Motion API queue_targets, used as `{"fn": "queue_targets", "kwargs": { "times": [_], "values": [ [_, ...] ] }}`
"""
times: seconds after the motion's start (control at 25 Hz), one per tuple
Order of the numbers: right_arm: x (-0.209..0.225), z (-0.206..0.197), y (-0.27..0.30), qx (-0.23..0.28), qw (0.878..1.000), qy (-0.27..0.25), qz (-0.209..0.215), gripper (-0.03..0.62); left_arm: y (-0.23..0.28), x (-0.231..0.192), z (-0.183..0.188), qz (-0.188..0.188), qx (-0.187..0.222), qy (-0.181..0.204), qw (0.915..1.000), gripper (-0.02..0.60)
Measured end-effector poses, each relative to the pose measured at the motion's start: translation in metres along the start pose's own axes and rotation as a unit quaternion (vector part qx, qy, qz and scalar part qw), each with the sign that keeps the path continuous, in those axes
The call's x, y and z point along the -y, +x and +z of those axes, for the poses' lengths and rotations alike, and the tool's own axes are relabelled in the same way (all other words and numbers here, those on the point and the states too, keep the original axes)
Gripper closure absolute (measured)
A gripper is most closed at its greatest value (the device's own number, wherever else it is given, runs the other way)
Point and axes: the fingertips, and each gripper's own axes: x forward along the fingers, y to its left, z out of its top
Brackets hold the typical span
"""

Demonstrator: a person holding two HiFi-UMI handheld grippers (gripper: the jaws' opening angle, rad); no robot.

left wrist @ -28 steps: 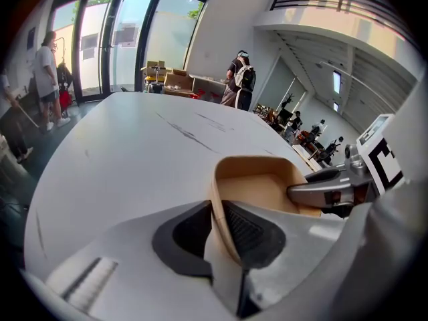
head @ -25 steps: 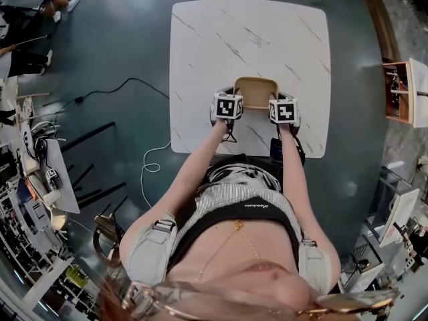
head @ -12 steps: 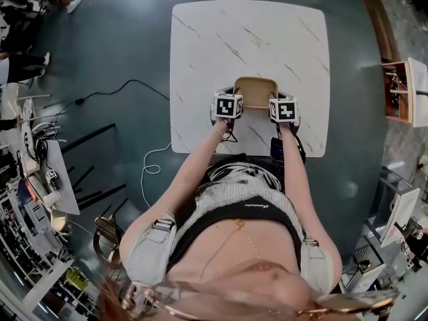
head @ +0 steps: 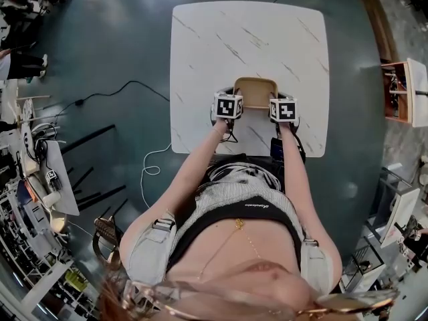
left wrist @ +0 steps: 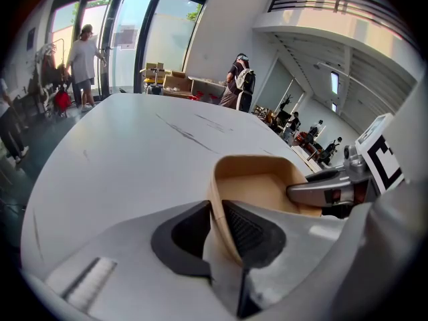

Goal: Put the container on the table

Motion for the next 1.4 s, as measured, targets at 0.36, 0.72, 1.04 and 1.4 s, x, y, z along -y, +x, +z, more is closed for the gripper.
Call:
{"fn": "queue_targets", "kwargs": {
  "times": [0.36, 0.72, 1.04, 1.4],
  "values": [
    [-0.0008, -0.001, 0.0014, 0.005, 1.0, 0.008, 0.006, 0.513, -0.0004, 0.0002, -0.0004, -0.001, 0.002, -0.001, 1.0, 0.534],
    [0.0004, 0.0003, 0.0008, 0.007, 1.0, 0.013, 0.005, 0.513, -0.0001, -0.0003, 0.0007, 0.0, 0.005, -0.002, 1.0, 0.534],
    [-0.0002, 0.001, 0.0006, 0.009, 1.0, 0.018, 0.007, 0.514, 0.0009, -0.0006, 0.0001, -0.002, 0.006, -0.003, 1.0, 0.534],
    [0.0003, 0.0003, 0.0, 0.012, 1.0, 0.021, 0.008, 0.513, -0.001, 0.0002, 0.0007, 0.001, 0.006, -0.002, 1.0, 0.534]
  ]
}}
